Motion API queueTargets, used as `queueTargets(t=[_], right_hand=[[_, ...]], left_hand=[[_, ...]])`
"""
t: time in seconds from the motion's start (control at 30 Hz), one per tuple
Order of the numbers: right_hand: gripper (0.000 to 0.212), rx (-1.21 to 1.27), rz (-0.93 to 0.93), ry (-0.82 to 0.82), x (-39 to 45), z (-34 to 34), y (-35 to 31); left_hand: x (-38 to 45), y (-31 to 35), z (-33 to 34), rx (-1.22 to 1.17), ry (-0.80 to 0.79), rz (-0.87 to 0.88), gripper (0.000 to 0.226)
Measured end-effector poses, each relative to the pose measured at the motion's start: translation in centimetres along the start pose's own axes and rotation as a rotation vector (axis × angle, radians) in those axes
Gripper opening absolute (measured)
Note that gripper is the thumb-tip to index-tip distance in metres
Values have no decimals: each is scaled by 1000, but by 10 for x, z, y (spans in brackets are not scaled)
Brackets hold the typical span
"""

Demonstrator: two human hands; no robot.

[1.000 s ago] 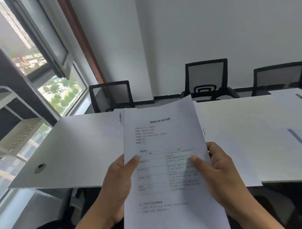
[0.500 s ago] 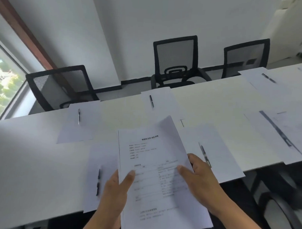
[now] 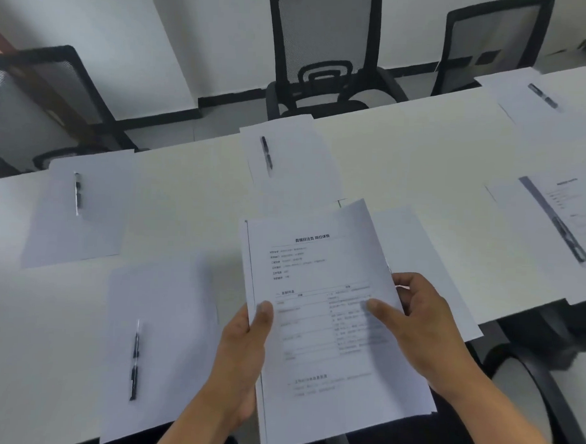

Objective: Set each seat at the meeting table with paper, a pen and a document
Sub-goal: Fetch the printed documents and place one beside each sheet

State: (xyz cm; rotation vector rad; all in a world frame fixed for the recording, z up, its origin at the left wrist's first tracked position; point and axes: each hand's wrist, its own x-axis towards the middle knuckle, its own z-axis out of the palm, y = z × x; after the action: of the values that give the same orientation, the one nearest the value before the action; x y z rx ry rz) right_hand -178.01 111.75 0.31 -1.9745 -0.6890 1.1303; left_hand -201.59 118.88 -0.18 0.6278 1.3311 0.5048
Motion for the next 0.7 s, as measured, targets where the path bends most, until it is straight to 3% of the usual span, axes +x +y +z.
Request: queueTargets(t=[0.37,0.7], right_hand=[[14,-67,1,30,88,-49,37],[12,-45,8,41,120,-65,53]], left_hand=[[64,-17,77,-172,55,-83,37],[91,-20,93,-98,44,-101,38]])
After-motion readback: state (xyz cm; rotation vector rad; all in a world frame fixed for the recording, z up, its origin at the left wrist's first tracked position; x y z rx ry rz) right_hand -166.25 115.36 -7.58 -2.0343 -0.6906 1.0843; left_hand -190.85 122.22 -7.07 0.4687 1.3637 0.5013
